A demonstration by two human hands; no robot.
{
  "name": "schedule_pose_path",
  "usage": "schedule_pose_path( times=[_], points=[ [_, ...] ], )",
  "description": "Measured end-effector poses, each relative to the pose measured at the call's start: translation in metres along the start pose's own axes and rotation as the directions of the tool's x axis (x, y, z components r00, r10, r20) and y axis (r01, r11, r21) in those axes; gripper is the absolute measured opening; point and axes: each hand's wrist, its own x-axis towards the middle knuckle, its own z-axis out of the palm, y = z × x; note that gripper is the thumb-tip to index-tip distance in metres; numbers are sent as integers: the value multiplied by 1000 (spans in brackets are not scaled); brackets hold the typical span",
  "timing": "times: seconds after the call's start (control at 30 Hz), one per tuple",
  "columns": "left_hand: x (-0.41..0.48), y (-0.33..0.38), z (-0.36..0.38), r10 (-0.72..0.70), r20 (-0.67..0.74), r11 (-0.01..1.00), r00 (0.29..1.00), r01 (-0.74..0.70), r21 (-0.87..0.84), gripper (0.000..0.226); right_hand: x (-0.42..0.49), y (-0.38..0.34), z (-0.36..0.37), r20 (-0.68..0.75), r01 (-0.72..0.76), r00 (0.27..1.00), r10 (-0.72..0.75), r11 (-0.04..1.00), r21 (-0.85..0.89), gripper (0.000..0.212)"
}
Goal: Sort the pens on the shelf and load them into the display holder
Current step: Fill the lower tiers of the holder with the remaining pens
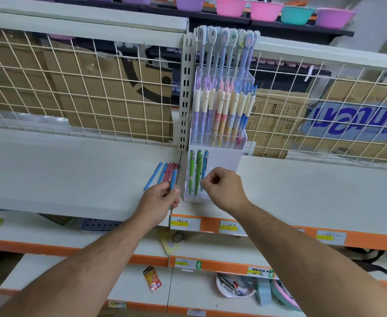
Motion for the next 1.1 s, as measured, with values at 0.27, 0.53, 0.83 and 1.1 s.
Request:
schedule_pose_path(
  times=[0.27, 0.53, 0.83, 1.1],
  points=[
    [-23, 12, 29, 182, 136, 977, 974, -195, 91, 15, -28, -10, 0, 213, 103, 966, -146, 974, 201, 12],
    [-8, 9, -2, 155, 117, 818, 981, -194, 542, 15, -5, -18, -34, -52, 77, 996, -68, 977, 198, 10],
    [7, 2, -10, 50, 95, 584, 994, -106, 805, 14, 15, -25, -32, -68, 91, 993, -95, 994, -67, 17],
    [8, 3, -8, 38, 96, 548, 995, -100, 830, 12, 19, -27, -22, -45, 121, 990, -131, 977, -174, 18]
  ],
)
